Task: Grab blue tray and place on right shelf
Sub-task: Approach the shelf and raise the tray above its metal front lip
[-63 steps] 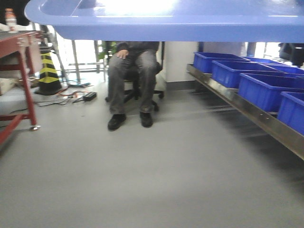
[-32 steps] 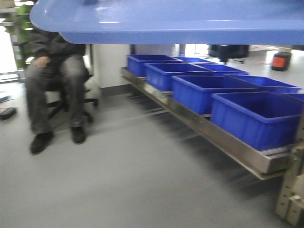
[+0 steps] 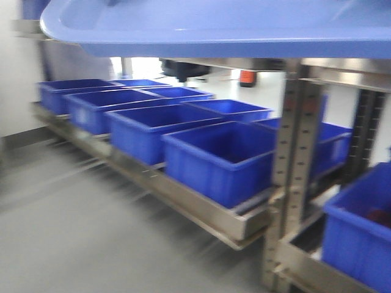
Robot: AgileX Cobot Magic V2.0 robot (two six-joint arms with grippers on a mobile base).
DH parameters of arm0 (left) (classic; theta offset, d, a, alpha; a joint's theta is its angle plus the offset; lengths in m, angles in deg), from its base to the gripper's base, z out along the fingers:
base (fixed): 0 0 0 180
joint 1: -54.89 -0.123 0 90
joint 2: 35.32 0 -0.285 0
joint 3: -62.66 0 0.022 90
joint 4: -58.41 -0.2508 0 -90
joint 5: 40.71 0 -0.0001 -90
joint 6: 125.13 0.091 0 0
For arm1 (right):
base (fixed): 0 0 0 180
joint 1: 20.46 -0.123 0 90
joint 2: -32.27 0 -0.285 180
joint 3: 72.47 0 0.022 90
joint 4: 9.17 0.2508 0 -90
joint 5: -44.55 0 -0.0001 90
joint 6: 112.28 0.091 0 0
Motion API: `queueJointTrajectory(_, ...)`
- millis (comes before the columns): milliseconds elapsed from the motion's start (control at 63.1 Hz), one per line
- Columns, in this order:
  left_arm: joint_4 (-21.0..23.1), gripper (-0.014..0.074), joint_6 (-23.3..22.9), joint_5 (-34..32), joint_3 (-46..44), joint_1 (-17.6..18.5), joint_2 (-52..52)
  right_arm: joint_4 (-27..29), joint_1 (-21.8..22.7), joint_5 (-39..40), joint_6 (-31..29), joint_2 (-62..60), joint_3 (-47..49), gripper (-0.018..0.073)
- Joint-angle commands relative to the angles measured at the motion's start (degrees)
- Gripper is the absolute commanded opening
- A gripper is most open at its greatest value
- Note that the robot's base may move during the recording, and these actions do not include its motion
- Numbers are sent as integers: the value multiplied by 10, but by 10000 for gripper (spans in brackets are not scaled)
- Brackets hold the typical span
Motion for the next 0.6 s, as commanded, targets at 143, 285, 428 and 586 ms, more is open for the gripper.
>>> queueJointTrajectory(143, 53, -48, 24, 38, -16, 11, -19, 26, -3, 23, -16, -18, 17, 22)
queueJointTrajectory(285, 53, -48, 24, 38, -16, 10, -19, 26, -3, 23, -16, -18, 17, 22)
queueJointTrajectory(428, 53, -48, 24, 38, -16, 10, -19, 26, -3, 23, -16, -18, 17, 22)
queueJointTrajectory(586, 53, -48, 24, 38, -16, 10, -19, 26, -3, 23, -16, -18, 17, 22)
